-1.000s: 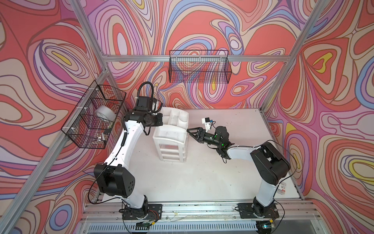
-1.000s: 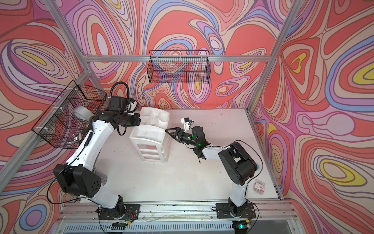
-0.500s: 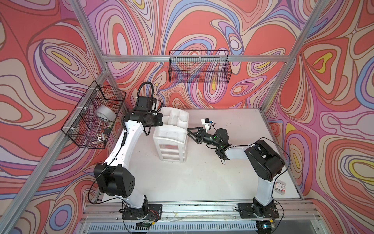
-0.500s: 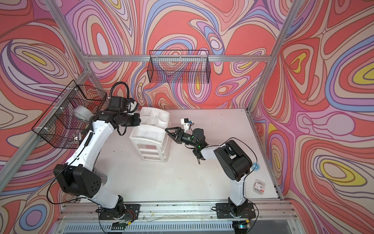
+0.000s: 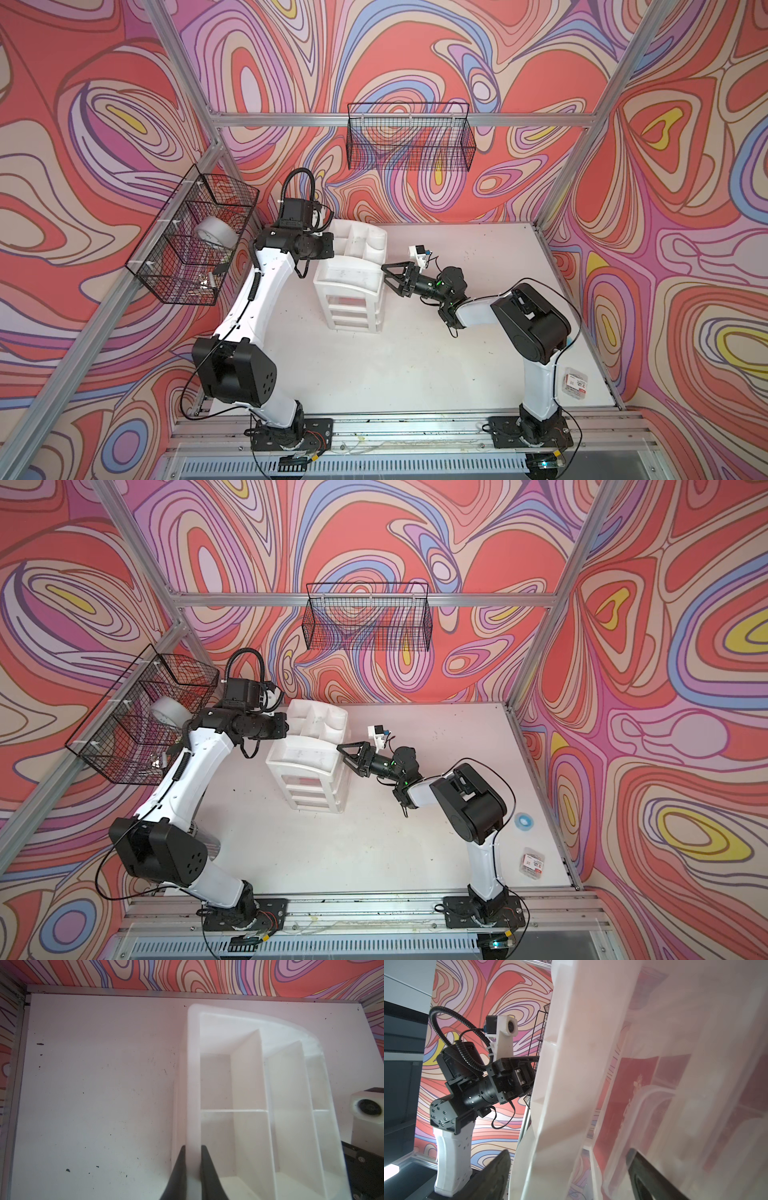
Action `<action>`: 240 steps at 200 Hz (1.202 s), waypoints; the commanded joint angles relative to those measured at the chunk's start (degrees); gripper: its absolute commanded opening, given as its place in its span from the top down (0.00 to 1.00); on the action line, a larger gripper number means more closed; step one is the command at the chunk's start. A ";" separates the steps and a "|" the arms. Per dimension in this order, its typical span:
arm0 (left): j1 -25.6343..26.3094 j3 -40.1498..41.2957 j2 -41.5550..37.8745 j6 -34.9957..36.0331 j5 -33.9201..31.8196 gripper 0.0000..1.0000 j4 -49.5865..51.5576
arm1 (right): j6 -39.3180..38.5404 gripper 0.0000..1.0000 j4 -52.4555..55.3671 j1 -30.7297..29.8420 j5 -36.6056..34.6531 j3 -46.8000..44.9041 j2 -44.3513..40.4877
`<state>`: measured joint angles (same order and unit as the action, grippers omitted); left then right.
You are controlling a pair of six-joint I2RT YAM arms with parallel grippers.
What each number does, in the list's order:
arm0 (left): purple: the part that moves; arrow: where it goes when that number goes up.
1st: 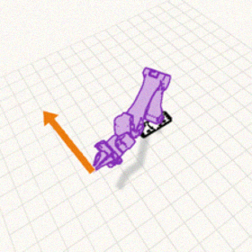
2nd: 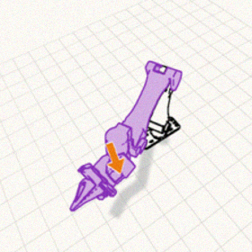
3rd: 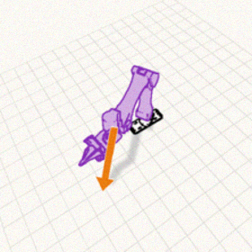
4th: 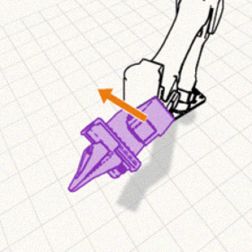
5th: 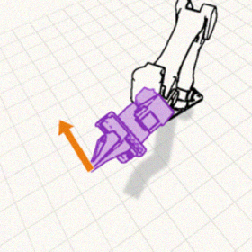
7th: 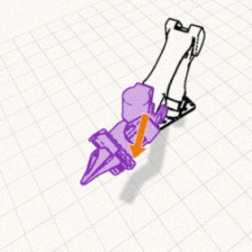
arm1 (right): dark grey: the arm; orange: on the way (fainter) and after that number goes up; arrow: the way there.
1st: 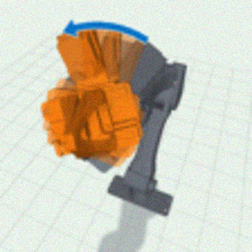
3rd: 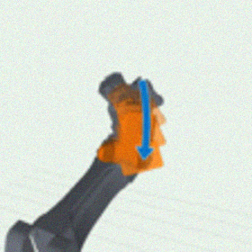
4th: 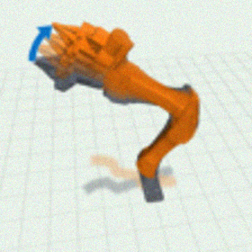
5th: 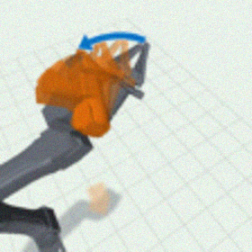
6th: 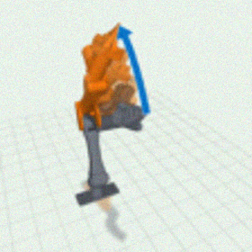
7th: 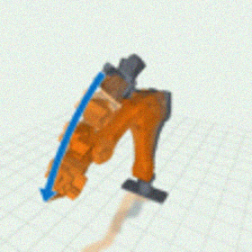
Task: Take the postcards out of the drawer
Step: Open the drawer in the storage box.
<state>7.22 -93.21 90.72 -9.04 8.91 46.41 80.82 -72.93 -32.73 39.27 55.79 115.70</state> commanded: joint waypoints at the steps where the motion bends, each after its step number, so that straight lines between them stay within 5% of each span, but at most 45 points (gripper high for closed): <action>1: -0.39 1.60 -0.19 -0.03 -1.73 1.00 0.98 | 3.39 0.12 -6.35 -0.41 1.05 1.59 2.22; 240: -0.37 1.60 -3.19 2.27 -7.68 1.00 3.76 | -2.66 0.20 -12.59 3.14 -1.88 -8.84 -8.67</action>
<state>7.22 -92.44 89.25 -7.73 4.64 47.62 79.94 -79.68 -31.14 38.02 48.29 112.09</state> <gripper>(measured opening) 0.120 0.801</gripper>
